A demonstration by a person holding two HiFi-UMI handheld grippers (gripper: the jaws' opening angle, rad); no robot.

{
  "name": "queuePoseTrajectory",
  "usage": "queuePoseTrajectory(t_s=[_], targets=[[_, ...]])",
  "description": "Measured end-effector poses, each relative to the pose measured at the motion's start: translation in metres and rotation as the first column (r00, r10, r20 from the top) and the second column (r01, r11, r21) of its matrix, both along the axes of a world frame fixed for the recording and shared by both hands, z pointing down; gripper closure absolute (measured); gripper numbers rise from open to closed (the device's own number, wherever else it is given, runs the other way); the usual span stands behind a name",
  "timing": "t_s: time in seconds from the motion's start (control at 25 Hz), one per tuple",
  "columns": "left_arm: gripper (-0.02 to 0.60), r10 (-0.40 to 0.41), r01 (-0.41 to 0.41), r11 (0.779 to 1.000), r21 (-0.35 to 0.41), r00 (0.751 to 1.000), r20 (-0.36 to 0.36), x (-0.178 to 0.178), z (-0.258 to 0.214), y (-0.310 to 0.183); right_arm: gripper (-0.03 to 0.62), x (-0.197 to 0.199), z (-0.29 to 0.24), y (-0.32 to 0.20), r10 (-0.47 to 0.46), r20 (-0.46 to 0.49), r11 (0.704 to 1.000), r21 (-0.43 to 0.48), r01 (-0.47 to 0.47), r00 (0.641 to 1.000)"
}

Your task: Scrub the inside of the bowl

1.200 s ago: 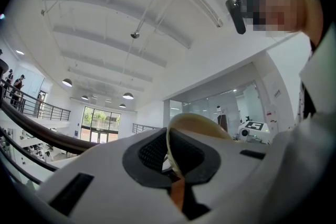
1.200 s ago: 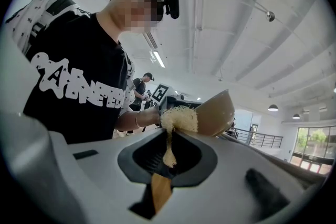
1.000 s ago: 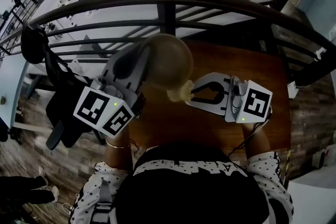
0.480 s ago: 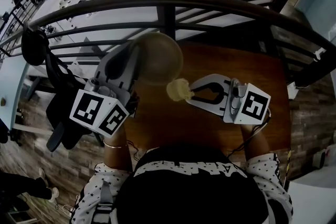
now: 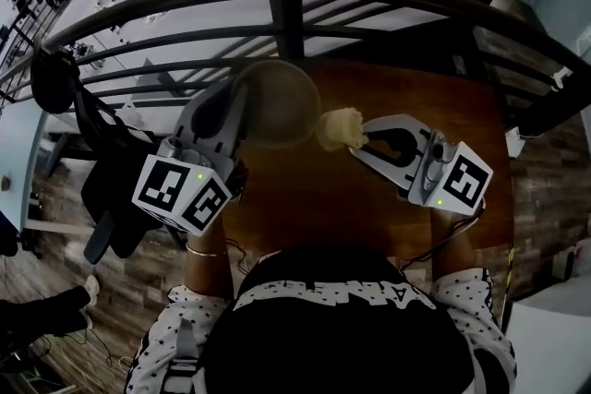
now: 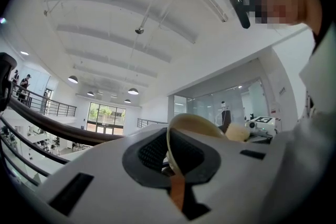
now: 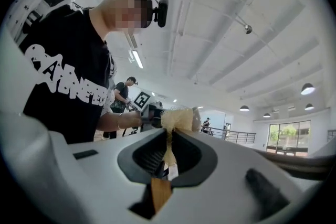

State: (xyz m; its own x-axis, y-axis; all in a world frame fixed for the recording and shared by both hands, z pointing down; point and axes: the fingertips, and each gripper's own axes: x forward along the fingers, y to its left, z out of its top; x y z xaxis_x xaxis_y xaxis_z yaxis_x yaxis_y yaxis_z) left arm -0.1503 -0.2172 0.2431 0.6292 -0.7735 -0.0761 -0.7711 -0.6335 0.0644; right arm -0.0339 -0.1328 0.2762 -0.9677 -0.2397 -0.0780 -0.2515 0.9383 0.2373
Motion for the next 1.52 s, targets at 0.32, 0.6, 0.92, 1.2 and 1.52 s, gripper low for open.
queuePoseTrajectory(t_s=[0.32,0.6,0.92,1.2,1.52], targets=[[0.558,0.029,-0.024,0.994,-0.103,0.998,0.048,0.007,0.053,-0.001,0.549,0.016,0.012,-0.005,0.120,0.040,0.992,-0.029,-0.119,0.992],[0.558,0.137,-0.123,0.969,-0.216,0.989,0.052,0.072,0.117,-0.020,0.549,0.066,0.039,-0.030,0.237,0.032,0.969,-0.078,-0.234,0.971],[0.558,0.225,-0.172,0.900,-0.400,0.970,0.090,0.111,0.199,-0.005,0.549,0.108,0.065,-0.038,0.316,0.106,0.935,-0.200,-0.291,0.943],[0.558,0.261,-0.182,0.867,-0.464,0.959,0.110,0.129,0.236,0.016,0.549,0.113,0.088,-0.027,0.346,0.035,0.917,-0.222,-0.330,0.938],[0.558,0.285,-0.164,0.820,-0.549,0.948,0.142,0.129,0.271,0.032,0.549,0.121,0.107,-0.028,0.391,-0.008,0.887,-0.262,-0.380,0.920]])
